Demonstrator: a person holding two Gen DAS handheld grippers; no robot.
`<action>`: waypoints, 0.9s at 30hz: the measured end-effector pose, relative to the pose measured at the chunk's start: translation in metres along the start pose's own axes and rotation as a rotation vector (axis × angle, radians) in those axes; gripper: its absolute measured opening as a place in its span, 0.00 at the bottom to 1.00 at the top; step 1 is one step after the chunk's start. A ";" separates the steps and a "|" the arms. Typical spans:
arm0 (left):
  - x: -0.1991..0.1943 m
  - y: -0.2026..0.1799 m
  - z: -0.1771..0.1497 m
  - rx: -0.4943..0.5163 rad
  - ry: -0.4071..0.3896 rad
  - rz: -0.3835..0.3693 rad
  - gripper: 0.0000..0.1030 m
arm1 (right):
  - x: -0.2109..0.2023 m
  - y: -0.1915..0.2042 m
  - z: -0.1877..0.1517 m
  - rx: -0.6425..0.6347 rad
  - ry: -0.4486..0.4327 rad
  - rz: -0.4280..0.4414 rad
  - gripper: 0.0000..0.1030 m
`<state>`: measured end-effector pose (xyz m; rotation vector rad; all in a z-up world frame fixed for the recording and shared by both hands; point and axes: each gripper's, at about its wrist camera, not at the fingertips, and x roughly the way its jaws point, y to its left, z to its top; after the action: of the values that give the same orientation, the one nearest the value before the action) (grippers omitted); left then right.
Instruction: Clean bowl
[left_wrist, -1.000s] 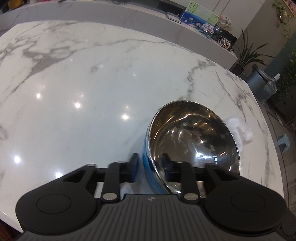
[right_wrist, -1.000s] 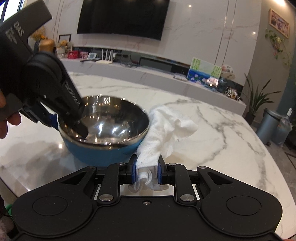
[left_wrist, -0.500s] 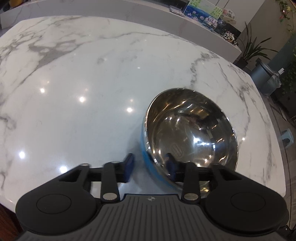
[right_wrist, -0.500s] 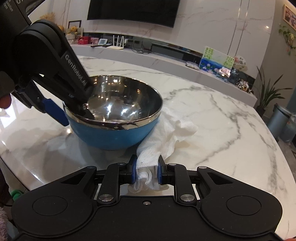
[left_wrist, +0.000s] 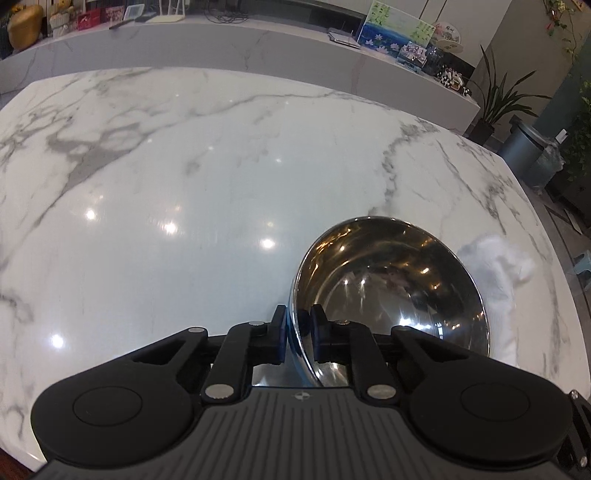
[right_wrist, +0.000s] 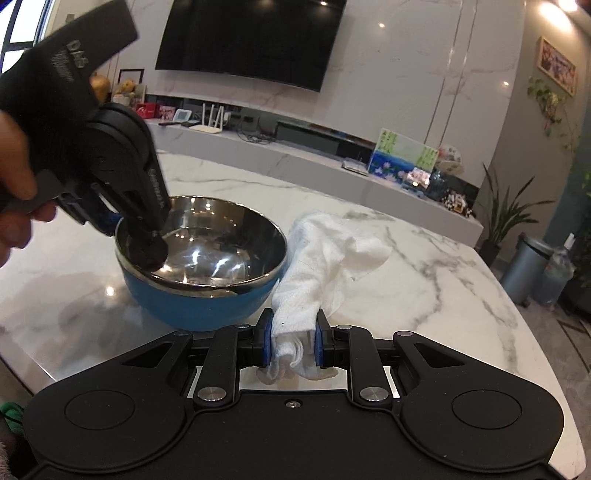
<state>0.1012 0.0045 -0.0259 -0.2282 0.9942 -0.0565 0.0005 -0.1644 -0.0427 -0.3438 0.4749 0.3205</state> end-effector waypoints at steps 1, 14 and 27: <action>0.000 0.000 0.000 0.000 -0.002 0.000 0.11 | 0.002 0.001 0.000 -0.006 0.007 0.008 0.18; -0.002 0.008 -0.007 -0.075 0.036 -0.030 0.43 | 0.015 0.011 -0.007 -0.024 0.103 0.068 0.18; -0.018 0.007 -0.013 -0.051 0.047 -0.002 0.27 | 0.017 0.014 -0.010 -0.042 0.108 0.063 0.18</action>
<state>0.0803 0.0115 -0.0192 -0.2757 1.0431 -0.0383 0.0061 -0.1524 -0.0634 -0.3886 0.5866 0.3742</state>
